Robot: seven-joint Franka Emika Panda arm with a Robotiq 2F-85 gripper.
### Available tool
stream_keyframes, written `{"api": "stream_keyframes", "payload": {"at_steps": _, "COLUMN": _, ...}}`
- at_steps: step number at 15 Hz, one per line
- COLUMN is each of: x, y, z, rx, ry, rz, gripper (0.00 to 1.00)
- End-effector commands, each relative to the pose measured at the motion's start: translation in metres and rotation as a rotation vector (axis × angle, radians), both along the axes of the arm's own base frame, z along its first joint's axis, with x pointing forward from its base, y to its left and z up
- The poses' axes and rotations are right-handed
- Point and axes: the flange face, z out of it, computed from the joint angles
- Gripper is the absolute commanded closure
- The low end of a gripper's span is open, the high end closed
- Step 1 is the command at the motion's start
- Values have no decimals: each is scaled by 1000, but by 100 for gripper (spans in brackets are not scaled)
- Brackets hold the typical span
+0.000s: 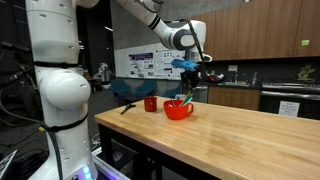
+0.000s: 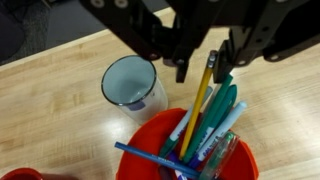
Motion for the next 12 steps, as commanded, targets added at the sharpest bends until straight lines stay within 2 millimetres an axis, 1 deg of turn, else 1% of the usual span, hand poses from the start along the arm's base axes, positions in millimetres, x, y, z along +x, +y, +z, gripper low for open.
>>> {"api": "stream_keyframes", "payload": {"at_steps": 1, "x": 0, "y": -1, "z": 9, "rx": 23, "ry": -23, "rz": -1, "gripper": 35}}
{"api": "stream_keyframes", "payload": {"at_steps": 2, "x": 0, "y": 0, "z": 12, "rx": 22, "ry": -31, "rz": 2, "gripper": 27}}
{"api": "stream_keyframes", "payload": {"at_steps": 6, "x": 2, "y": 3, "z": 27, "rx": 3, "ry": -52, "rz": 27, "gripper": 2}}
{"api": "stream_keyframes", "payload": {"at_steps": 7, "x": 3, "y": 5, "z": 31, "rx": -3, "ry": -52, "rz": 33, "gripper": 0}}
{"api": "stream_keyframes", "payload": {"at_steps": 9, "x": 6, "y": 9, "z": 38, "rx": -13, "ry": -54, "rz": 49, "gripper": 0}}
{"api": "stream_keyframes", "payload": {"at_steps": 12, "x": 6, "y": 26, "z": 50, "rx": -22, "ry": -39, "rz": 103, "gripper": 0}}
